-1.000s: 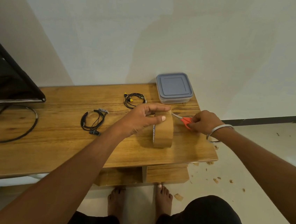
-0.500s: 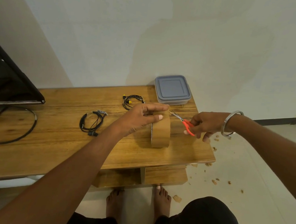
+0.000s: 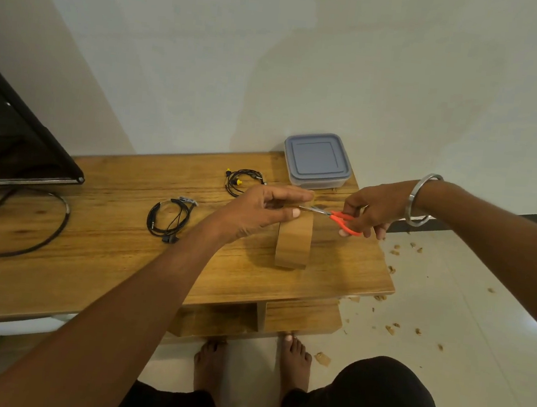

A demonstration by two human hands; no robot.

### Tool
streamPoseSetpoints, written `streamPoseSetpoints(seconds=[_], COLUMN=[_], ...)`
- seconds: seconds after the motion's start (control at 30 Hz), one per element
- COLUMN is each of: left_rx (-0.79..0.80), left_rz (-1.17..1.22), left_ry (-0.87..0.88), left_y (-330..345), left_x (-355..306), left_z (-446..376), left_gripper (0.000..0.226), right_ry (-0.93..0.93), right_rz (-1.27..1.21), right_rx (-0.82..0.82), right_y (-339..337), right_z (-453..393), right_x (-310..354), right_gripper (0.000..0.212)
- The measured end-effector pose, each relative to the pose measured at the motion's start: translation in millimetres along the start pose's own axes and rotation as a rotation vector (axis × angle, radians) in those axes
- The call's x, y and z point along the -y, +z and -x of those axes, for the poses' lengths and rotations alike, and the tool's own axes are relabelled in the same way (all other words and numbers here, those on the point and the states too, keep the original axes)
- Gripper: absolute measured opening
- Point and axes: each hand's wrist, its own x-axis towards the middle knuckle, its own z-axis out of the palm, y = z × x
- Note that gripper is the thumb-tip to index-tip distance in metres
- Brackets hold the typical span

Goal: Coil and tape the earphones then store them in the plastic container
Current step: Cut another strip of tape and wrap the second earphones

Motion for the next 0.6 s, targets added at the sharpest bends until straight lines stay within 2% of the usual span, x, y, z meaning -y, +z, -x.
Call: streamPoseSetpoints(seconds=[0.43,0.6], left_rx=[0.028,0.035], left_rz=[-0.003,-0.005], left_ry=[0.001,-0.007], left_y=[1,0], left_x=[-1,-2], left_z=[-2,-2], left_gripper=[0.038,0.037], right_ry=[-0.044,-0.094], right_rz=[0.168,0.235], right_rx=[-0.055,-0.124], right_y=[-10,-12], right_z=[0,-4], right_x=[2,-2], right_gripper=[0.034,0.018])
